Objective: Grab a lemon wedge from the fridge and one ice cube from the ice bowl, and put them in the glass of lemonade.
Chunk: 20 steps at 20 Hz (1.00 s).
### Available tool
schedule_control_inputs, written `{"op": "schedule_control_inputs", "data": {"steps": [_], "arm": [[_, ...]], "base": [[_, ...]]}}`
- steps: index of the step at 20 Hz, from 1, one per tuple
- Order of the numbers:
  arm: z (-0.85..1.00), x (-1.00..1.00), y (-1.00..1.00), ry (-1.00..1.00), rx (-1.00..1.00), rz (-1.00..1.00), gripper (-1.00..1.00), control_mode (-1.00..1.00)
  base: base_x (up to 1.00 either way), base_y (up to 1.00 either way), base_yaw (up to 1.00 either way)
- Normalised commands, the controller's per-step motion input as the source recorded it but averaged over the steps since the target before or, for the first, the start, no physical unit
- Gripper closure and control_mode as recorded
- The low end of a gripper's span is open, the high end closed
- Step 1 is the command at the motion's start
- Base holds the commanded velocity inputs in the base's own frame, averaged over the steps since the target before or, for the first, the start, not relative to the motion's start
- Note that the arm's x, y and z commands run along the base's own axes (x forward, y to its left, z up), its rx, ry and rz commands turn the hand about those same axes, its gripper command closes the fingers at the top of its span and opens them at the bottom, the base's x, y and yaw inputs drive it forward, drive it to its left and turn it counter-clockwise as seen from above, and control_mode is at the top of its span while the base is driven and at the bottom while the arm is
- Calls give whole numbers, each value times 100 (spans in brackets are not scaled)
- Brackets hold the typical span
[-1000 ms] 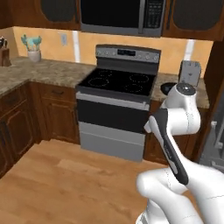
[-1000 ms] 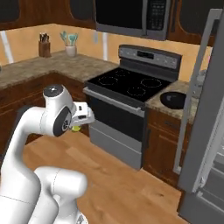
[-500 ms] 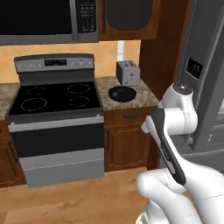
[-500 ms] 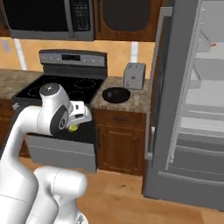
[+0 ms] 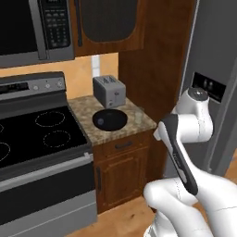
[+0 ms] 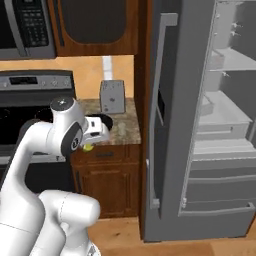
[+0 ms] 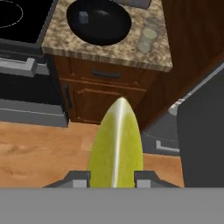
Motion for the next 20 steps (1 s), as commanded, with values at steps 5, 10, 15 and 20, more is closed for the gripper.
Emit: {"op": "schedule_control_inputs", "data": {"steps": [5,10,15,20], "arm": [[0,0,0,0,0,0,100,100],[0,0,0,0,0,0,100,100],[0,0,0,0,0,0,100,100],[0,0,0,0,0,0,100,100]], "base": [[56,32,-20],[90,40,-27],[63,33,-20],[1,0,0]]}}
